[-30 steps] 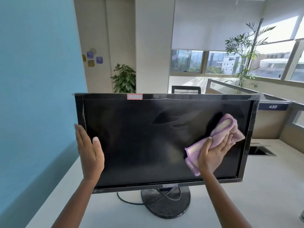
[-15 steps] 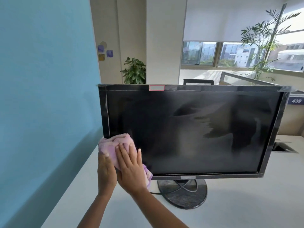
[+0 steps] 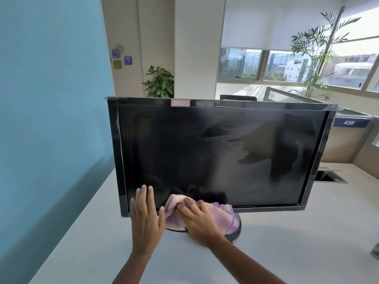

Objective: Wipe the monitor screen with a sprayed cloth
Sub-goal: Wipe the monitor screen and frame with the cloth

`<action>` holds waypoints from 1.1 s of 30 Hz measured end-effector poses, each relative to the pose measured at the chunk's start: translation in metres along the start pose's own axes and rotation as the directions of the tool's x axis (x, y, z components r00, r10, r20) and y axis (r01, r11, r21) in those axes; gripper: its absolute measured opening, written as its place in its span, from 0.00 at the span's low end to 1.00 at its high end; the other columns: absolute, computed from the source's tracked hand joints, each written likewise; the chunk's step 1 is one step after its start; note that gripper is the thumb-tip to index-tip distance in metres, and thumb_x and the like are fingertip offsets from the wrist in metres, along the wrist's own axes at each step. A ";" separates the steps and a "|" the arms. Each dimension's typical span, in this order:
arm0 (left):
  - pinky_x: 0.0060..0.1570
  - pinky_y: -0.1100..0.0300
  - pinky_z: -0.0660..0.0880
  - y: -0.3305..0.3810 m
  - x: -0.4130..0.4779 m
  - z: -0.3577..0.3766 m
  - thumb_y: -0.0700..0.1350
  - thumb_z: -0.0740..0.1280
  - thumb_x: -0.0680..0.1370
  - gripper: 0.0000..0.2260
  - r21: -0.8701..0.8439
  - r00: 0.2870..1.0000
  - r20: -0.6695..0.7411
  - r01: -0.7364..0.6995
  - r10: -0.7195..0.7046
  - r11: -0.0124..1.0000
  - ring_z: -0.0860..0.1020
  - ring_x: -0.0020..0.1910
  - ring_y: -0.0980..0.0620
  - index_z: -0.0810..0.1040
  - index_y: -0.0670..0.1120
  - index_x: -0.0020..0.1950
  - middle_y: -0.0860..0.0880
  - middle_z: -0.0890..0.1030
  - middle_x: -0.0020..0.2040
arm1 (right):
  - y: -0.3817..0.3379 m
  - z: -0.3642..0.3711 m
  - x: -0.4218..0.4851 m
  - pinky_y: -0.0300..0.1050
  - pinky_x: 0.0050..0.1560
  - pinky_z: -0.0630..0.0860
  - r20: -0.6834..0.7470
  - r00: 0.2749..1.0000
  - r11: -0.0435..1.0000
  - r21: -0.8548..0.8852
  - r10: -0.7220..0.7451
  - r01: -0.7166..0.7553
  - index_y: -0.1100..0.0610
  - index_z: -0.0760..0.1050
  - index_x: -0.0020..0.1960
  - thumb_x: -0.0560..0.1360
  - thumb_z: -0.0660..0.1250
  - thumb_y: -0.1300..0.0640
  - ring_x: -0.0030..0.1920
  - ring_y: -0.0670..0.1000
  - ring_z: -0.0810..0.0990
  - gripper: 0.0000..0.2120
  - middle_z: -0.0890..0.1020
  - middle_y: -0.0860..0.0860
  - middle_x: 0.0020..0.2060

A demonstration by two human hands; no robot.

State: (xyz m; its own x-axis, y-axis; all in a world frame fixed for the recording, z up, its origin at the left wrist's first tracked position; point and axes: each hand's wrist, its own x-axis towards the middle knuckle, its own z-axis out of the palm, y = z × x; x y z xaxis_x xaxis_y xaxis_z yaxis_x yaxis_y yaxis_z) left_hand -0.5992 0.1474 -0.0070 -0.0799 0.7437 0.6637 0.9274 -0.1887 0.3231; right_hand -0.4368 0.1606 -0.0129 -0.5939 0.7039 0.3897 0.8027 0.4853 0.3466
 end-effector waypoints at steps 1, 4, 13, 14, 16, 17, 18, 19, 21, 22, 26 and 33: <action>0.64 0.45 0.67 0.006 -0.003 0.003 0.48 0.46 0.79 0.24 0.026 0.999 0.028 -0.047 0.047 0.999 0.65 0.66 0.41 0.69 0.35 0.66 0.36 0.73 0.64 | 0.008 0.000 -0.009 0.41 0.46 0.78 -0.028 0.999 1.000 0.006 0.022 -0.022 0.50 0.82 0.50 0.55 0.74 0.49 0.54 0.48 0.79 0.24 0.82 0.42 0.50; 0.59 0.46 0.72 0.024 -0.011 0.011 0.45 0.51 0.76 0.20 0.079 0.987 0.117 -0.123 0.113 0.989 0.74 0.61 0.42 0.75 0.38 0.60 0.39 0.78 0.58 | 0.035 -0.002 -0.035 0.40 0.41 0.76 -0.050 0.995 0.996 -0.010 0.089 -0.090 0.51 0.82 0.48 0.54 0.74 0.53 0.50 0.50 0.80 0.22 0.82 0.44 0.47; 0.44 0.49 0.78 0.065 -0.022 0.020 0.45 0.51 0.74 0.20 0.137 0.973 0.232 -0.054 0.021 0.989 0.81 0.46 0.40 0.80 0.39 0.51 0.39 0.81 0.48 | 0.125 -0.013 -0.125 0.45 0.35 0.76 -0.032 0.916 0.914 -0.064 0.400 -0.401 0.55 0.81 0.46 0.51 0.73 0.62 0.42 0.55 0.80 0.22 0.82 0.49 0.43; 0.43 0.48 0.78 0.067 -0.023 0.021 0.45 0.52 0.73 0.19 0.147 0.970 0.244 -0.049 0.011 0.988 0.81 0.46 0.40 0.80 0.39 0.50 0.39 0.81 0.48 | 0.134 -0.016 -0.133 0.46 0.33 0.77 -0.002 0.897 0.895 -0.071 0.442 -0.441 0.55 0.81 0.45 0.49 0.75 0.63 0.41 0.55 0.80 0.24 0.82 0.50 0.42; 0.41 0.49 0.78 0.072 -0.025 0.023 0.46 0.53 0.72 0.19 0.162 0.963 0.269 -0.045 0.000 0.986 0.81 0.45 0.40 0.80 0.38 0.49 0.39 0.81 0.47 | 0.151 -0.022 -0.148 0.49 0.32 0.77 0.043 0.851 0.851 -0.074 0.523 -0.519 0.57 0.81 0.44 0.47 0.76 0.66 0.40 0.57 0.81 0.24 0.82 0.51 0.41; 0.41 0.49 0.78 0.075 -0.027 0.023 0.46 0.53 0.72 0.20 0.168 0.960 0.279 -0.047 -0.002 0.985 0.81 0.44 0.40 0.80 0.38 0.48 0.39 0.81 0.47 | 0.159 -0.025 -0.155 0.51 0.32 0.78 0.063 0.825 0.827 -0.071 0.561 -0.557 0.57 0.81 0.44 0.48 0.76 0.67 0.39 0.58 0.81 0.25 0.82 0.52 0.41; 0.40 0.50 0.78 0.078 -0.028 0.024 0.46 0.53 0.71 0.20 0.175 0.957 0.289 -0.048 -0.005 0.983 0.81 0.44 0.40 0.80 0.38 0.48 0.39 0.82 0.46 | 0.166 -0.026 -0.162 0.52 0.32 0.78 0.090 0.798 0.803 -0.068 0.596 -0.592 0.57 0.81 0.45 0.49 0.76 0.68 0.40 0.58 0.80 0.24 0.82 0.53 0.42; 0.40 0.50 0.78 0.081 -0.030 0.024 0.45 0.53 0.71 0.20 0.182 0.955 0.296 -0.050 -0.006 0.982 0.81 0.43 0.40 0.81 0.38 0.47 0.39 0.82 0.46 | 0.173 -0.027 -0.167 0.53 0.35 0.77 0.127 0.768 0.778 -0.061 0.627 -0.625 0.58 0.81 0.48 0.53 0.75 0.68 0.43 0.59 0.80 0.23 0.82 0.53 0.46; 0.39 0.50 0.79 0.088 -0.032 0.026 0.45 0.53 0.71 0.20 0.186 0.951 0.310 -0.053 -0.008 0.981 0.81 0.42 0.40 0.81 0.37 0.47 0.39 0.82 0.45 | 0.184 -0.027 -0.178 0.54 0.46 0.74 0.160 0.714 0.729 -0.060 0.681 -0.682 0.56 0.76 0.58 0.65 0.68 0.66 0.54 0.59 0.75 0.21 0.77 0.52 0.57; 0.39 0.50 0.79 0.092 -0.033 0.026 0.45 0.52 0.71 0.20 0.181 0.946 0.325 -0.050 -0.011 0.982 0.81 0.42 0.40 0.81 0.37 0.47 0.38 0.82 0.45 | 0.189 -0.025 -0.183 0.52 0.51 0.72 0.177 0.696 0.713 -0.056 0.696 -0.699 0.54 0.73 0.62 0.69 0.64 0.65 0.58 0.57 0.72 0.21 0.74 0.51 0.62; 0.38 0.50 0.79 0.112 -0.036 0.026 0.45 0.52 0.70 0.20 0.158 0.940 0.341 -0.059 0.001 0.986 0.81 0.41 0.40 0.81 0.37 0.47 0.39 0.82 0.44 | 0.193 -0.024 -0.189 0.49 0.56 0.69 0.239 0.608 0.612 0.065 0.757 -0.788 0.52 0.67 0.65 0.71 0.59 0.64 0.61 0.56 0.66 0.23 0.66 0.49 0.66; 0.46 0.55 0.76 0.167 -0.036 0.038 0.42 0.60 0.76 0.10 -0.335 0.920 0.381 0.047 0.090 0.941 0.79 0.48 0.46 0.76 0.42 0.54 0.45 0.79 0.48 | 0.160 -0.031 -0.187 0.49 0.57 0.67 0.251 0.536 0.361 0.508 0.806 -0.782 0.58 0.67 0.65 0.66 0.61 0.71 0.58 0.61 0.68 0.28 0.69 0.57 0.62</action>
State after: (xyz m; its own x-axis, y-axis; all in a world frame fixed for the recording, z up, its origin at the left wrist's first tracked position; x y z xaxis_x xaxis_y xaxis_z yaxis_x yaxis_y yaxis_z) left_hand -0.4271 0.1135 -0.0025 0.1493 0.9117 0.3828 0.7465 -0.3578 0.5610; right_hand -0.1992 0.0905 -0.0039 0.3430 0.8985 0.2741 0.7821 -0.1115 -0.6131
